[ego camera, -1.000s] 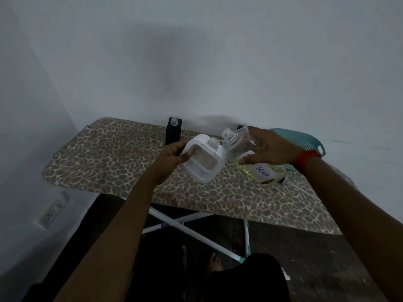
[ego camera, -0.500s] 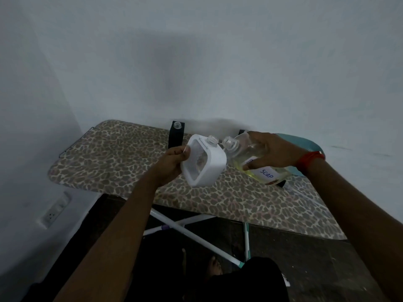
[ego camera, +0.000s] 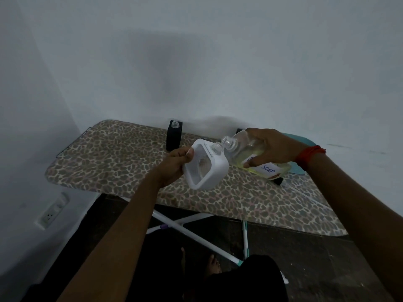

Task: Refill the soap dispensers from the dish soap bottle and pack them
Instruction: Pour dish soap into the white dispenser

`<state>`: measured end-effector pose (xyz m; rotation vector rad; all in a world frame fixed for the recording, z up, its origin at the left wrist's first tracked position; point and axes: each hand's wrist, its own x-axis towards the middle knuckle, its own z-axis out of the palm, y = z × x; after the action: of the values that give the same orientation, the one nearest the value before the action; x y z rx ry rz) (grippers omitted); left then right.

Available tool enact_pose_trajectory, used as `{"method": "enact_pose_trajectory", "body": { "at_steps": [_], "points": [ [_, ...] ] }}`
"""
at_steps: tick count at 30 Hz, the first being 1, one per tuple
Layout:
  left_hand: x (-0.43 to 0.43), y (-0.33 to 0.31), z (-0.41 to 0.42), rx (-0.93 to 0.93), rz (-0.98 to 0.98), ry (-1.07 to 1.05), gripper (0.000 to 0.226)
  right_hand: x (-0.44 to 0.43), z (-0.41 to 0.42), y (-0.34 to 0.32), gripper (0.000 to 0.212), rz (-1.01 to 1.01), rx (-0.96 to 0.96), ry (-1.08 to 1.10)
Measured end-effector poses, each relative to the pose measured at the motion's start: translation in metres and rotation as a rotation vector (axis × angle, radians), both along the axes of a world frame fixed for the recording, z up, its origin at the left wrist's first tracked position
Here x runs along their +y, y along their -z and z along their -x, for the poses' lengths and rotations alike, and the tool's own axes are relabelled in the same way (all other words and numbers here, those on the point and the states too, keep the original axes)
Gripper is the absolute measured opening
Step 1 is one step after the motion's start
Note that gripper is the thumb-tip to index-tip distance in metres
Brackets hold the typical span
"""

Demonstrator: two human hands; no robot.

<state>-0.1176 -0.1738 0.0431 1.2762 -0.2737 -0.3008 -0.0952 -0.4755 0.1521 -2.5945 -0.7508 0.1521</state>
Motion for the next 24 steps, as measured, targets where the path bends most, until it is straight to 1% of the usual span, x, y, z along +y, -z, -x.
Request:
{"method": "enact_pose_trajectory", "body": {
  "at_steps": [2, 5, 7, 10, 17, 21, 24],
  "points": [
    [-0.001, 0.001, 0.0, -0.012, -0.003, -0.002, 0.031, 0.002, 0.002, -0.003, 0.066, 0.01, -0.015, -0.014],
    [-0.002, 0.007, -0.002, -0.035, 0.002, -0.001, 0.029, 0.005, 0.004, -0.006, 0.076, 0.047, -0.023, -0.018],
    [-0.003, 0.011, -0.002, -0.024, 0.01, -0.019, 0.03, 0.007, 0.005, -0.007, 0.079, 0.063, -0.021, -0.021],
    [-0.004, 0.016, -0.002, -0.01, 0.031, -0.035, 0.037, 0.007, 0.005, -0.008, 0.076, 0.077, -0.037, -0.041],
    [-0.006, 0.02, 0.0, 0.001, 0.126, -0.061, 0.031, 0.013, 0.007, -0.016, 0.073, 0.086, -0.022, -0.061],
    [-0.009, 0.019, 0.004, -0.009, 0.166, -0.044, 0.028, 0.015, 0.008, -0.023, 0.072, 0.115, -0.044, -0.075],
    [-0.012, 0.018, 0.005, -0.01, 0.183, -0.043, 0.031, 0.017, 0.009, -0.026, 0.073, 0.138, -0.053, -0.077]
  ]
}}
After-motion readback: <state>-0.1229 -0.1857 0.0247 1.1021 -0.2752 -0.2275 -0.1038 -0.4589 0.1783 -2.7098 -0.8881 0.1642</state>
